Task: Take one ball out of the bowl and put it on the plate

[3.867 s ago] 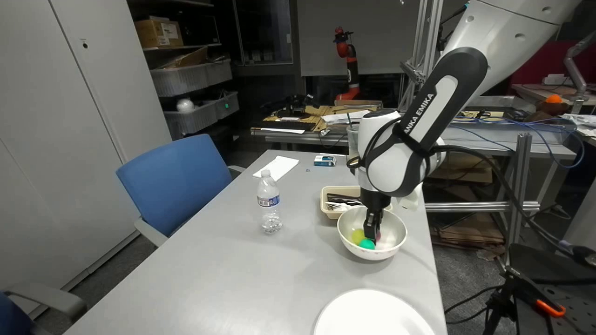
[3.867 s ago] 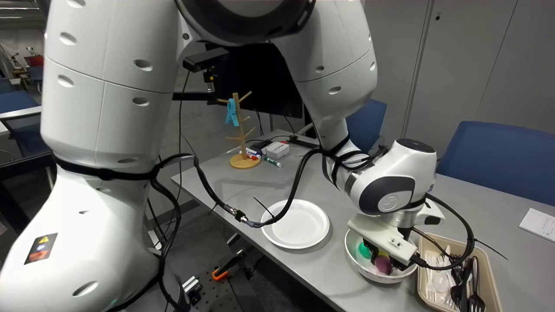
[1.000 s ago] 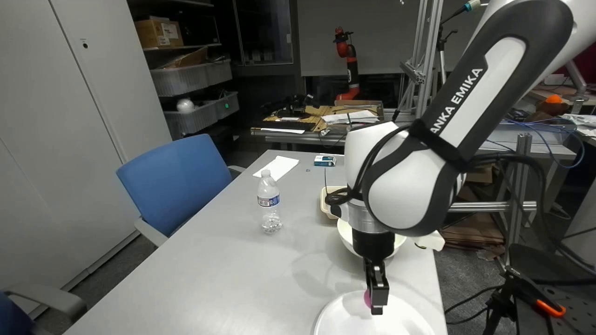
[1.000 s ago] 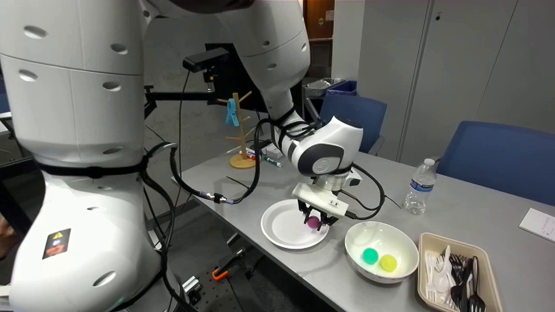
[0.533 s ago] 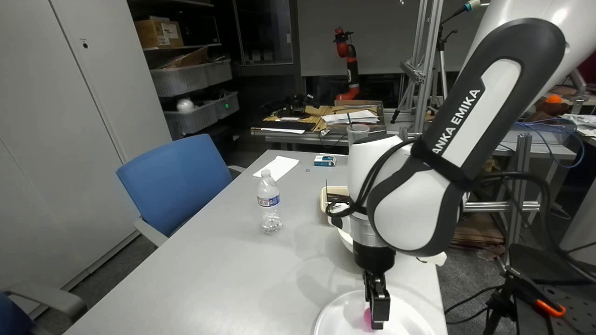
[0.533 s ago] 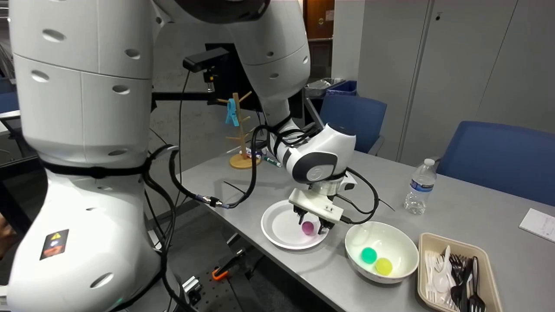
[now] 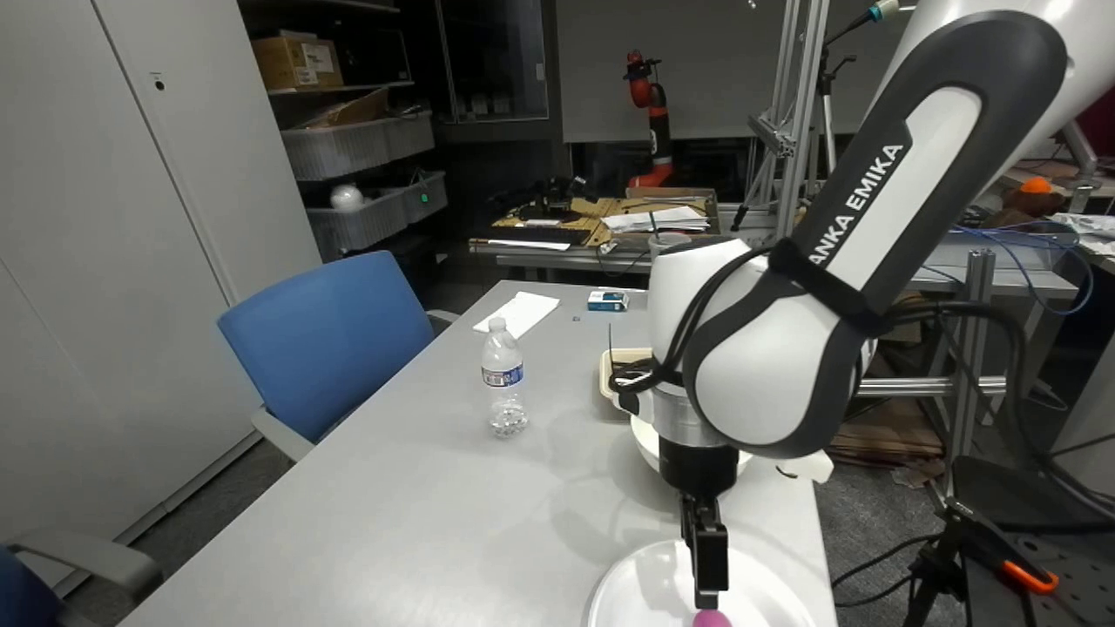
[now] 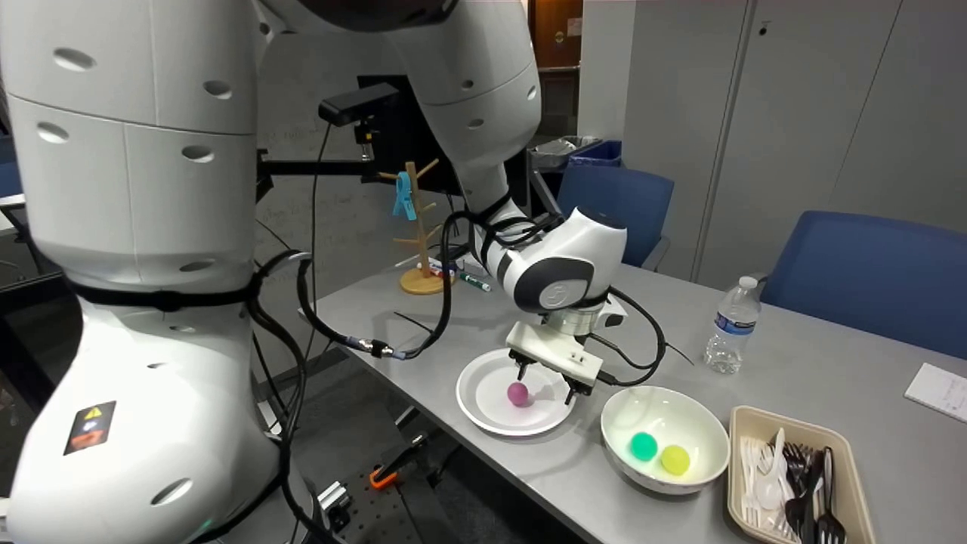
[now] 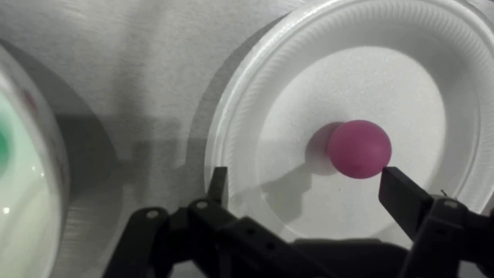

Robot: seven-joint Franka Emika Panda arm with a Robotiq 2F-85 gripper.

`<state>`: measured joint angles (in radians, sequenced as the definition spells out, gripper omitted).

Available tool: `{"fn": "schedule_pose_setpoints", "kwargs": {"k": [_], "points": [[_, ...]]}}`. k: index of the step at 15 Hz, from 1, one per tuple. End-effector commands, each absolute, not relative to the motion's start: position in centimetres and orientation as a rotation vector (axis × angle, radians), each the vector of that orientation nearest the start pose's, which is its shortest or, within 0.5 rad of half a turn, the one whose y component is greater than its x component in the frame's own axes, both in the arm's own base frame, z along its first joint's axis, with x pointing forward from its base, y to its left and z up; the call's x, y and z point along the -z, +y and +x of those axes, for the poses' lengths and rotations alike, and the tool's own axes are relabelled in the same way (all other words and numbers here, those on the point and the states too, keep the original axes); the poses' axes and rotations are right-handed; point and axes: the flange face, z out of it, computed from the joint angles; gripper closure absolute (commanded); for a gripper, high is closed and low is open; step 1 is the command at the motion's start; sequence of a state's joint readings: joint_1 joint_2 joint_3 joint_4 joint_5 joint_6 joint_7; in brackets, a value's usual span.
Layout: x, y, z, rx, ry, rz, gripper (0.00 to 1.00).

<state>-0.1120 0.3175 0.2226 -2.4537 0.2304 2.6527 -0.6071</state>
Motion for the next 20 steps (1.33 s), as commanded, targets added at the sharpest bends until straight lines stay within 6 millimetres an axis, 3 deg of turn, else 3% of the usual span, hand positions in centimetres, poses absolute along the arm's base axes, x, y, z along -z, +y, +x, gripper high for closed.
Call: {"fn": "schedule_pose_setpoints", "kwargs": {"k": [1, 8, 20], "points": [[-19.6, 4.9, 46.5, -0.143, -0.712, -2.869, 0.00], [-23.5, 3.6, 47.0, -0.125, -0.681, -2.943, 0.00], [-31.0, -1.5, 47.1, 0.061, -0.469, -3.079, 0.00]]}}
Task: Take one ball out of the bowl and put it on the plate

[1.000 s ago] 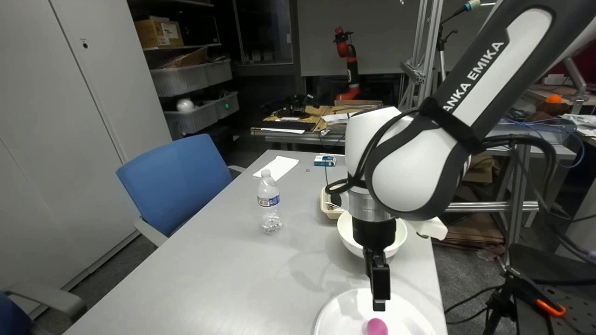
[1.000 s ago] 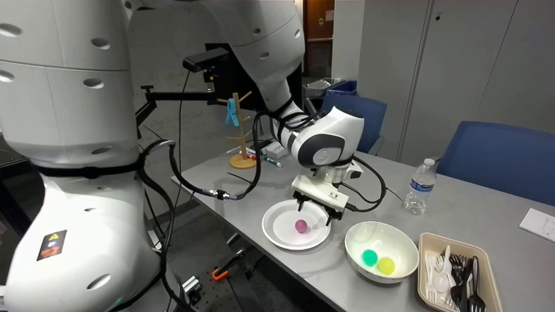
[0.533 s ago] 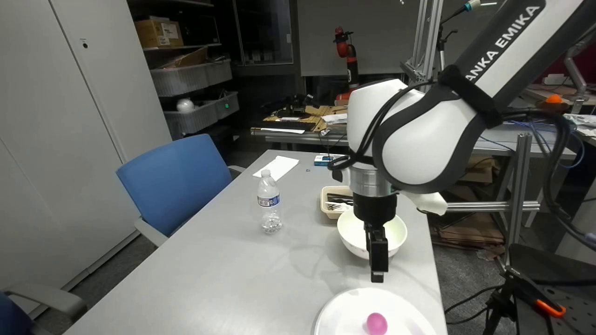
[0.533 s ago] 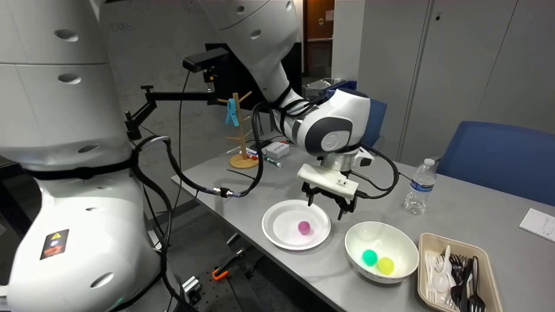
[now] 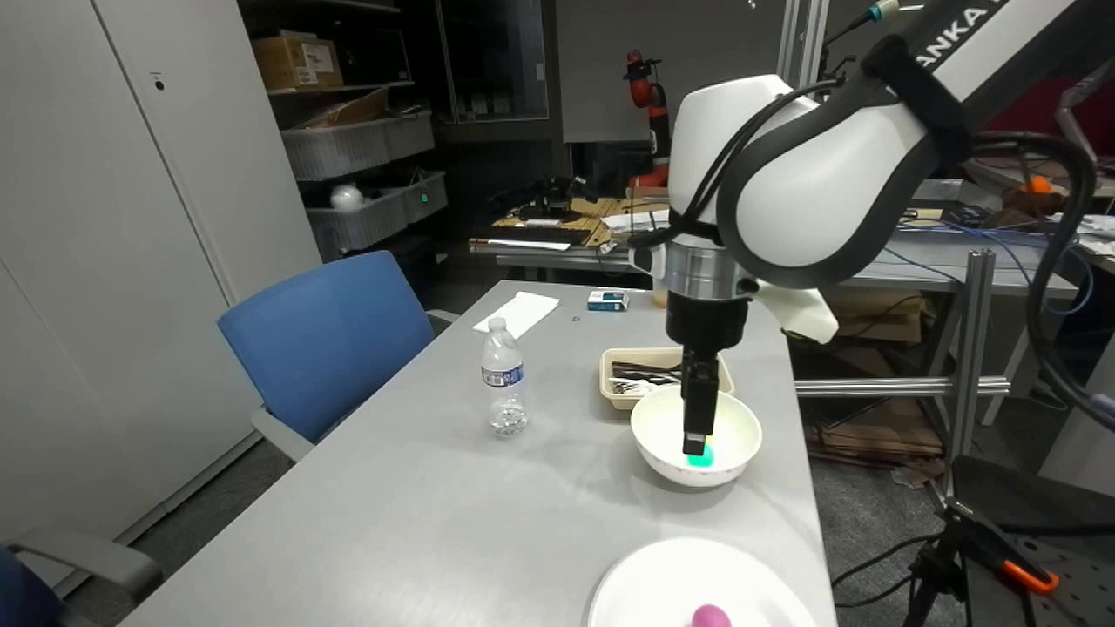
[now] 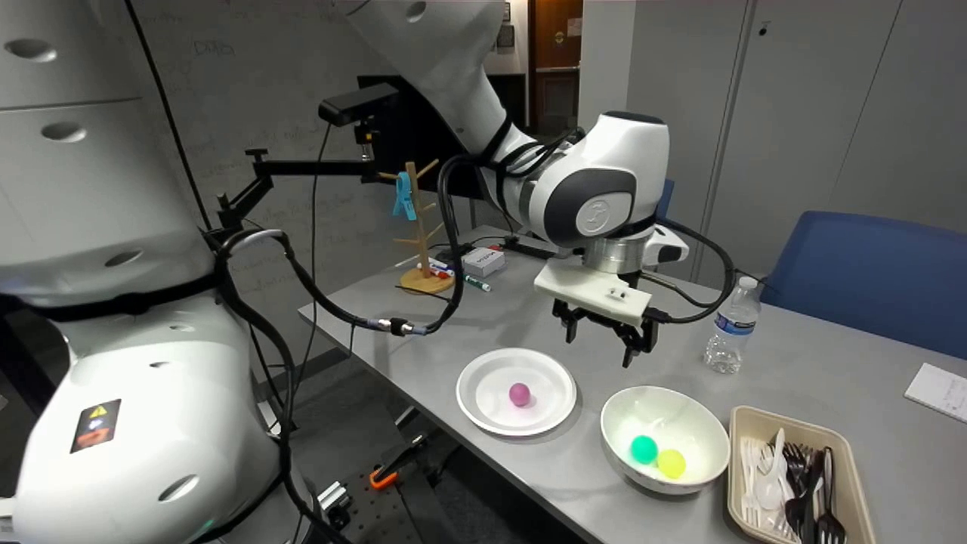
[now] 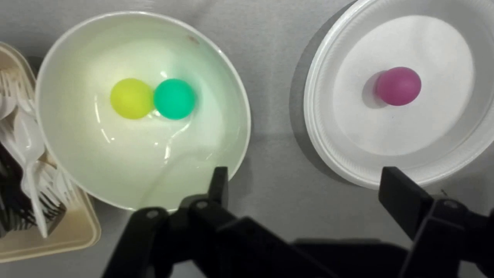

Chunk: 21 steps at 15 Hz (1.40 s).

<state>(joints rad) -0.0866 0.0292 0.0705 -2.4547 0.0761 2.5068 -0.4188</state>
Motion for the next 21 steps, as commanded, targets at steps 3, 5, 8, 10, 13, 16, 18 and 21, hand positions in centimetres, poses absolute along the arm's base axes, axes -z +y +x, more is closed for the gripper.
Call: {"fn": "schedule_pose_setpoints", "kwargs": {"k": [3, 5, 8, 10, 13, 16, 18, 21], "points": [[-32.2, -2.6, 46.6, 0.084, -0.405, -3.092, 0.00], [-32.7, -3.4, 46.4, 0.085, -0.365, -3.096, 0.00], [-31.9, -3.4, 47.5, 0.100, -0.387, -3.083, 0.00], [-31.6, -3.3, 47.5, 0.092, -0.389, -3.082, 0.00], [-31.5, -3.2, 47.5, 0.090, -0.392, -3.081, 0.00], [-31.5, -3.2, 47.5, 0.090, -0.392, -3.081, 0.00], [-31.5, -3.2, 47.5, 0.090, -0.392, -3.081, 0.00], [-31.5, -3.2, 47.5, 0.090, -0.392, -3.081, 0.00]]}}
